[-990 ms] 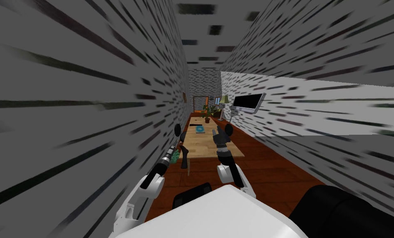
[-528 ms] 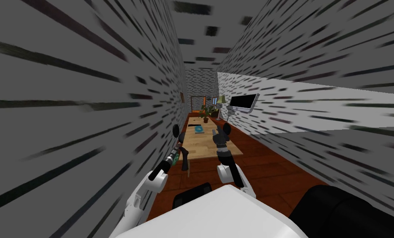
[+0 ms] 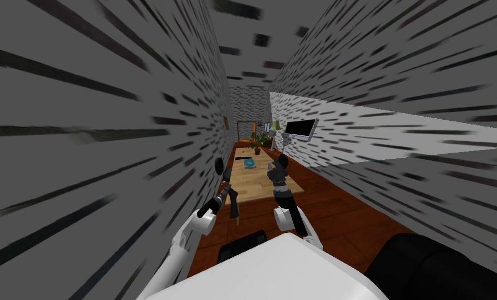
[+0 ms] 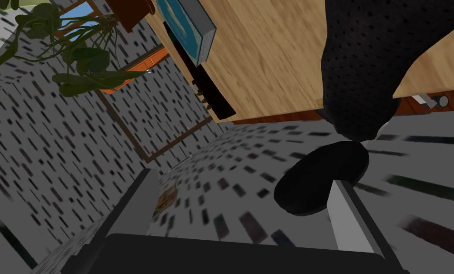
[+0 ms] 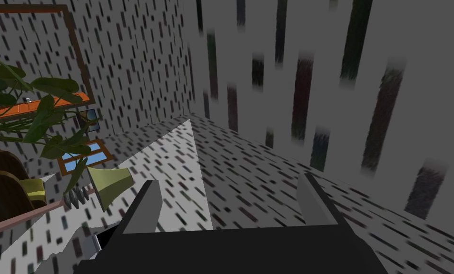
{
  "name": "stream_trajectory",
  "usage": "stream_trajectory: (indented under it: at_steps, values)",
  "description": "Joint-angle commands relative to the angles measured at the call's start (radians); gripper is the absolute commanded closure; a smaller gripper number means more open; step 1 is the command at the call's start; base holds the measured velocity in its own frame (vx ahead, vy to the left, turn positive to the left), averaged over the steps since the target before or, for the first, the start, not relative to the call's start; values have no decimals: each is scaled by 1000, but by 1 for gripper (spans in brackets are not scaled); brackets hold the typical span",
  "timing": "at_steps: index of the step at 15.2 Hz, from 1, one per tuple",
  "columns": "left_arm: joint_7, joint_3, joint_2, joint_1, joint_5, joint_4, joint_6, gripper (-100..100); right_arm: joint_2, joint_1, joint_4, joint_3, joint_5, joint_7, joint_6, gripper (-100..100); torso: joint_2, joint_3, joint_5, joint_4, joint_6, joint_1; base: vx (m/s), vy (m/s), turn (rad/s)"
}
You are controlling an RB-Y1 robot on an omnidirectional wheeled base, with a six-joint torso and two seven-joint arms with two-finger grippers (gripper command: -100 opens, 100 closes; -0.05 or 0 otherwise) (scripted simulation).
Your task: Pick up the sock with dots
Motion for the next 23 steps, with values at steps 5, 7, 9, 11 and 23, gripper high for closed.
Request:
stream_trajectory:
  at_steps: [5,7,9,11,23]
  values:
    - [-49,-48,0,-81,41,84,120,-100,0,0,0,0,0,0,0,0,0,0,0,0,0,-1,25,46,-108]
    - [-71,-70,-1,-115,58,118,158,-100,0,0,0,0,0,0,0,0,0,0,0,0,0,-1,17,42,-86]
    - [-71,-70,-1,-115,58,118,174,-100,0,0,0,0,0,0,0,0,0,0,0,0,0,-1,22,45,-99]
    - [-93,-91,-3,-147,75,152,224,-100,0,0,0,0,0,0,0,0,0,0,0,0,0,-1,26,56,-116]
    - [-192,-188,-23,-296,152,304,445,-100,0,0,0,0,0,0,0,0,0,0,0,0,0,-1,21,48,-118]
